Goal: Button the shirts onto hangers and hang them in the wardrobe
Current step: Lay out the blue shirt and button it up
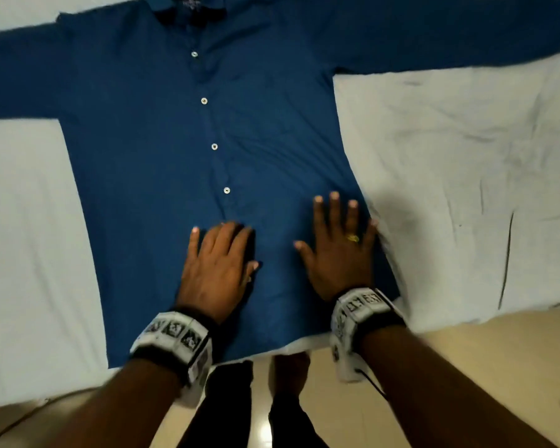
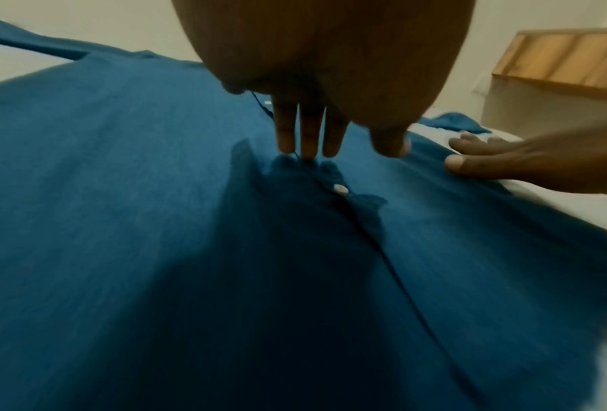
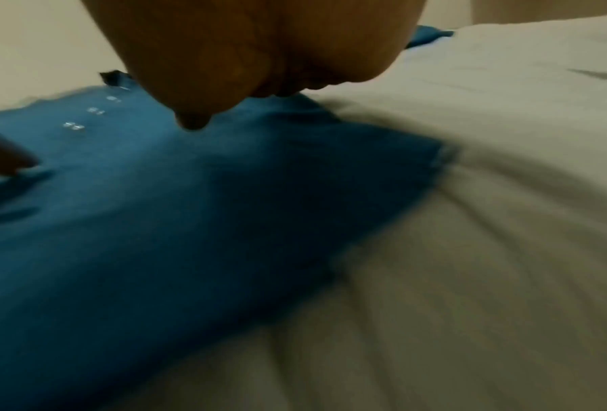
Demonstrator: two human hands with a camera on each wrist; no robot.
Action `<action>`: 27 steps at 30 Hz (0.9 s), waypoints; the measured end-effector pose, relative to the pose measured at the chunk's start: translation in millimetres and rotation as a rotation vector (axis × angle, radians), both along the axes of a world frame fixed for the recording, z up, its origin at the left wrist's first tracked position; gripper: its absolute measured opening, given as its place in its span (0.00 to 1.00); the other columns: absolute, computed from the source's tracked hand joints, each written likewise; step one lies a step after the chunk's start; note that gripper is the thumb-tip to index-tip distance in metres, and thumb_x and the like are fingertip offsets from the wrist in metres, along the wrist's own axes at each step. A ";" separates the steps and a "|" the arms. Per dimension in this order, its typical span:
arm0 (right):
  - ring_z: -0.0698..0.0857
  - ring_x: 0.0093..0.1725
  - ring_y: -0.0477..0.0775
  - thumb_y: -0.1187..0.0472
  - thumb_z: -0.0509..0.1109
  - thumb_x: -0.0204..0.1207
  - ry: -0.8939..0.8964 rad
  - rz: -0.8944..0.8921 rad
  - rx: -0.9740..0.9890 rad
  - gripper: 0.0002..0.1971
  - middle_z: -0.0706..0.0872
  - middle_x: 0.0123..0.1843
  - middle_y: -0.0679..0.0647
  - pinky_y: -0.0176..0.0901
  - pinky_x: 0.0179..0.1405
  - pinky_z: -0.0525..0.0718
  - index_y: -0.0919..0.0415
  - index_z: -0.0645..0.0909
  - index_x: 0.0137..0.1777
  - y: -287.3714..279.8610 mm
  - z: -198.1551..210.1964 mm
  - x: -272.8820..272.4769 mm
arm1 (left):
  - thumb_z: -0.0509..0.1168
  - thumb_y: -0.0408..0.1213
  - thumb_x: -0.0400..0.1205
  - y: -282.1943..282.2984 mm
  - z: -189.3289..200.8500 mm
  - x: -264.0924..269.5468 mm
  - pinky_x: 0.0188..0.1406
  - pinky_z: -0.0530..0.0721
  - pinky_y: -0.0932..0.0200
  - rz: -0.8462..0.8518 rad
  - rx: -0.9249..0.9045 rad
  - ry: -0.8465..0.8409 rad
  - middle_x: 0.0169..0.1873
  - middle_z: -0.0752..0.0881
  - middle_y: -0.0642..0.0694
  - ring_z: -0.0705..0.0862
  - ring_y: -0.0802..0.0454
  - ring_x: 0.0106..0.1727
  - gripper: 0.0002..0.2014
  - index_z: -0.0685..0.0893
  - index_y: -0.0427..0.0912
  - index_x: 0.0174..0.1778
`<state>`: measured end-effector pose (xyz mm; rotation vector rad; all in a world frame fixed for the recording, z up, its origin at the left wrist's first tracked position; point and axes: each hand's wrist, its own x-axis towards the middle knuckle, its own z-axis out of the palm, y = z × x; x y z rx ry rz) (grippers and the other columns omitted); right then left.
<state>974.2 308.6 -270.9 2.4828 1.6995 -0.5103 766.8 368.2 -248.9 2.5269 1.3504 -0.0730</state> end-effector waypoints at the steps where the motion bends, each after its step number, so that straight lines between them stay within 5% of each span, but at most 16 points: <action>1: 0.41 0.89 0.63 0.34 0.50 0.81 0.032 0.097 -0.001 0.41 0.40 0.91 0.52 0.75 0.80 0.35 0.47 0.41 0.89 22.6 -0.4 -16.0 | 0.68 0.58 0.79 17.4 -3.7 4.8 0.82 0.57 0.24 -0.007 0.003 0.011 0.84 0.66 0.44 0.65 0.38 0.85 0.39 0.68 0.45 0.84; 3: 0.42 0.89 0.58 0.35 0.54 0.81 0.067 0.306 -0.057 0.40 0.39 0.90 0.47 0.78 0.82 0.44 0.43 0.42 0.89 46.4 -11.5 -25.4 | 0.76 0.63 0.69 49.6 -13.1 8.1 0.82 0.52 0.24 -0.019 -0.077 0.129 0.89 0.53 0.46 0.51 0.38 0.89 0.58 0.54 0.46 0.90; 5: 0.44 0.89 0.54 0.32 0.52 0.81 0.038 0.370 -0.109 0.40 0.39 0.90 0.41 0.75 0.82 0.51 0.39 0.41 0.88 42.8 -19.1 0.7 | 0.73 0.73 0.65 64.5 -18.7 3.5 0.81 0.44 0.22 0.001 -0.172 0.263 0.90 0.42 0.50 0.43 0.38 0.89 0.66 0.40 0.50 0.90; 9: 0.38 0.89 0.57 0.27 0.39 0.81 -0.013 -0.163 -0.289 0.40 0.31 0.88 0.42 0.74 0.83 0.42 0.42 0.32 0.87 3.9 -1.9 77.1 | 0.70 0.76 0.65 65.7 -14.8 -6.1 0.80 0.39 0.21 0.004 -0.216 0.285 0.89 0.37 0.52 0.42 0.37 0.89 0.70 0.30 0.53 0.87; 12: 0.40 0.89 0.64 0.29 0.40 0.80 -0.087 -0.287 -0.252 0.45 0.38 0.90 0.55 0.76 0.82 0.43 0.56 0.39 0.89 26.1 22.4 64.7 | 0.71 0.74 0.68 78.3 -8.7 -0.4 0.80 0.38 0.21 0.000 -0.242 0.216 0.89 0.43 0.50 0.41 0.38 0.89 0.67 0.29 0.55 0.87; 16: 0.39 0.88 0.64 0.38 0.57 0.84 0.008 0.075 -0.085 0.42 0.36 0.90 0.53 0.74 0.82 0.42 0.48 0.36 0.89 123.0 8.6 -10.0 | 0.71 0.65 0.75 122.8 -17.3 10.0 0.82 0.47 0.23 0.028 -0.151 0.093 0.90 0.43 0.49 0.41 0.39 0.89 0.58 0.42 0.48 0.90; 20: 0.43 0.89 0.53 0.34 0.56 0.81 0.028 0.456 -0.119 0.41 0.40 0.90 0.41 0.72 0.83 0.51 0.41 0.42 0.89 157.2 -20.0 -23.0 | 0.66 0.75 0.71 156.5 -34.5 3.2 0.79 0.38 0.20 0.002 -0.265 0.220 0.85 0.26 0.56 0.32 0.44 0.88 0.64 0.29 0.52 0.87; 23: 0.39 0.89 0.52 0.30 0.47 0.82 0.009 0.158 -0.163 0.39 0.31 0.87 0.37 0.72 0.84 0.43 0.39 0.33 0.87 135.4 -18.5 35.3 | 0.65 0.77 0.70 158.4 -31.0 -1.9 0.78 0.33 0.21 -0.018 -0.299 0.233 0.83 0.22 0.59 0.29 0.46 0.88 0.66 0.22 0.55 0.84; 27: 0.38 0.88 0.64 0.28 0.37 0.80 -0.086 -0.278 -0.261 0.44 0.36 0.90 0.51 0.76 0.82 0.42 0.54 0.36 0.89 124.8 9.4 78.9 | 0.68 0.75 0.68 168.2 -19.6 7.6 0.79 0.30 0.23 -0.031 -0.308 0.238 0.82 0.20 0.55 0.25 0.45 0.86 0.69 0.21 0.52 0.83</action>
